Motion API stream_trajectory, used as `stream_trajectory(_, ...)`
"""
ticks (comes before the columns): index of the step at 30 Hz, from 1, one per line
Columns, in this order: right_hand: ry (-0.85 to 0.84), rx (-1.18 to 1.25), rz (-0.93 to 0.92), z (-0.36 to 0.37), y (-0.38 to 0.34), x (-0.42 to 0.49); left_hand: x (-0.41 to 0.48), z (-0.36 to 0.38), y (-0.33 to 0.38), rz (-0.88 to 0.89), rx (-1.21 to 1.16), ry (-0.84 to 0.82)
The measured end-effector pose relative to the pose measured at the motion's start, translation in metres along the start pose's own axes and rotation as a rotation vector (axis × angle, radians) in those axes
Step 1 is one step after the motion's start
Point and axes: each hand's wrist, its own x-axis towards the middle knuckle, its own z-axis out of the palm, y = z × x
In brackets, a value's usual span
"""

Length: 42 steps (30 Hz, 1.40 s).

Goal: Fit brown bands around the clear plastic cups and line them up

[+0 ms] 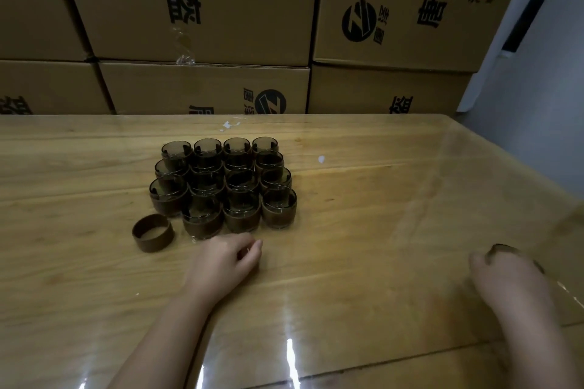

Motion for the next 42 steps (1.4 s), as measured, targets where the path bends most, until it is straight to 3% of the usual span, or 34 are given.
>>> stream_trajectory(2, 0.086, 0.094, -0.168, -0.001, -0.023, -0.014, 0.0, 0.0, 0.003, -0.06, -0.098, -0.018)
stream_trajectory(5, 0.138, 0.421, -0.569, 0.013, -0.082, -0.052, 0.005, -0.004, 0.017, -0.27, -0.701, -0.016)
stream_trajectory(8, -0.04, 0.813, -0.908, 0.035, -0.143, -0.09, 0.011, -0.004, 0.025, -0.404, -1.214, -0.014)
stream_trajectory(10, -0.221, 0.984, -0.985, 0.052, -0.17, -0.106, 0.012, -0.006, 0.025, -0.412, -1.393, 0.015)
stream_trajectory(12, -0.298, 1.031, -1.034, 0.068, -0.187, -0.118, 0.011, -0.007, 0.019, -0.388, -1.446, 0.076)
stream_trajectory(16, -0.098, 1.169, -1.128, 0.098, -0.191, -0.125, 0.01, -0.009, 0.009, -0.388, -1.391, 0.18)
stream_trajectory(19, -0.009, 1.106, -1.122, 0.113, -0.184, -0.123, 0.012, -0.01, 0.009, -0.422, -1.321, 0.18)
stream_trajectory(24, -0.097, 1.014, -1.113, 0.114, -0.18, -0.123, 0.011, -0.006, 0.016, -0.465, -1.213, 0.224)
stream_trajectory(32, -0.079, 1.025, -1.145, 0.109, -0.178, -0.133, 0.01, -0.004, 0.022, -0.186, -0.867, 0.479)
stream_trajectory(38, -0.034, 1.072, -1.17, 0.101, -0.175, -0.128, 0.004, -0.006, 0.011, -0.05, -0.486, 0.356)
stream_trajectory(42, -0.189, 1.152, -1.116, 0.1, -0.174, -0.124, 0.0, -0.005, 0.012, 0.004, -0.489, 0.349)
